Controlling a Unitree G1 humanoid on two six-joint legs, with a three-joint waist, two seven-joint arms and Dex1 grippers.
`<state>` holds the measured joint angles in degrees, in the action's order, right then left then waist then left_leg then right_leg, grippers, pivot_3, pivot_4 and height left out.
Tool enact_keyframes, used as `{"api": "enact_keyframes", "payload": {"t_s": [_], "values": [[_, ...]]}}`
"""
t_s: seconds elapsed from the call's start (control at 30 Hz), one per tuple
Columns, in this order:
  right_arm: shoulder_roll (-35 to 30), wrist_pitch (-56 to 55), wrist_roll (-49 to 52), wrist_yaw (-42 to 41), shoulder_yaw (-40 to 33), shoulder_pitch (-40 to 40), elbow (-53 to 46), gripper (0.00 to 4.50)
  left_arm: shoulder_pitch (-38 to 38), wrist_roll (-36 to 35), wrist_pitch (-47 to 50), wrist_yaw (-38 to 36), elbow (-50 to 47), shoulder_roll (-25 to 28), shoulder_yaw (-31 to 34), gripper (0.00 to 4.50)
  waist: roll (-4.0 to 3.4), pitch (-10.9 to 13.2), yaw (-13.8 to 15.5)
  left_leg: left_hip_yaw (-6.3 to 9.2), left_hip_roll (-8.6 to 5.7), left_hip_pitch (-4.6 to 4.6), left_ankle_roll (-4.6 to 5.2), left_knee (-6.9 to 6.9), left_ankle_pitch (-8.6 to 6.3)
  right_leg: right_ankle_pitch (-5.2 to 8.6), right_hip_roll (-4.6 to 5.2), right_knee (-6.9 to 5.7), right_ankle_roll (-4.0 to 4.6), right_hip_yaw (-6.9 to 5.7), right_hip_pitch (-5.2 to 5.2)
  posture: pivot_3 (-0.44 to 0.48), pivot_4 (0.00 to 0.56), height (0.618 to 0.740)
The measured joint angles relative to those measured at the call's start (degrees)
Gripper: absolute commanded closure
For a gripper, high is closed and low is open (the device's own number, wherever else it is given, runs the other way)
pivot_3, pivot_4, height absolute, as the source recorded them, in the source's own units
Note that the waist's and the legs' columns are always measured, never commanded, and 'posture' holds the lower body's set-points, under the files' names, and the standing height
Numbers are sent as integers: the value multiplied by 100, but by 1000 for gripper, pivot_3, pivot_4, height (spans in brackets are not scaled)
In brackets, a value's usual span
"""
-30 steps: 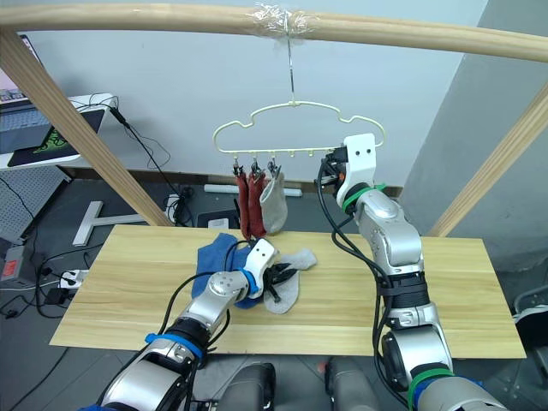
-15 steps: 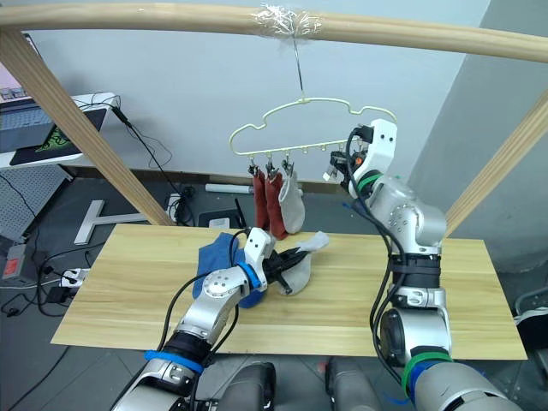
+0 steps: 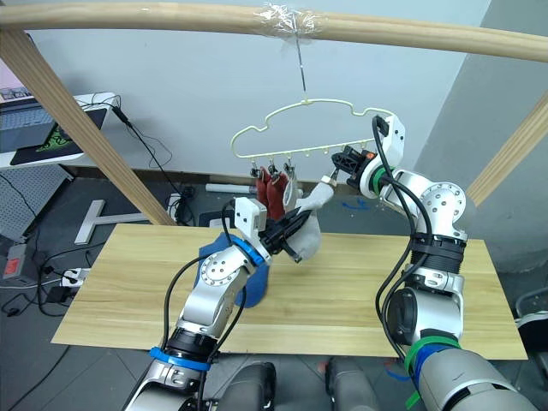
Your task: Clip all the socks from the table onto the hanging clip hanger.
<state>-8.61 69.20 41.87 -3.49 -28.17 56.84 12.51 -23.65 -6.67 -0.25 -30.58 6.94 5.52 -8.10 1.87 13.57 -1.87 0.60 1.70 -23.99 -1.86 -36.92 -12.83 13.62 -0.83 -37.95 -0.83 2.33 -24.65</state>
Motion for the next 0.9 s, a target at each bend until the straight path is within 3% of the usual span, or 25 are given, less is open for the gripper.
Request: {"api": "enact_keyframes", "payload": {"t_s": [0.5, 0.6, 0.9], "values": [[158, 315, 481, 486, -235, 0, -103, 4500, -425, 0, -120, -1, 206, -20, 11, 4475, 0, 0, -11, -4, 0, -3, 0, 3, 0, 0, 0, 6, -1, 1, -1, -53, 220, 740], [158, 329, 505, 504, -234, -3, -104, 3664, -424, 0, -127, -6, 253, -19, 11, 4500, 0, 0, -11, -3, -1, -4, 0, 3, 0, 0, -1, 7, -1, 1, -2, -53, 220, 740], [52, 379, 696, 487, -319, -3, -105, 446, -423, -3, -132, -19, 258, -21, 2, 4500, -1, 1, -21, -7, 0, -6, 1, 3, 0, 0, -2, 7, -1, 3, -6, -54, 215, 740]]}}
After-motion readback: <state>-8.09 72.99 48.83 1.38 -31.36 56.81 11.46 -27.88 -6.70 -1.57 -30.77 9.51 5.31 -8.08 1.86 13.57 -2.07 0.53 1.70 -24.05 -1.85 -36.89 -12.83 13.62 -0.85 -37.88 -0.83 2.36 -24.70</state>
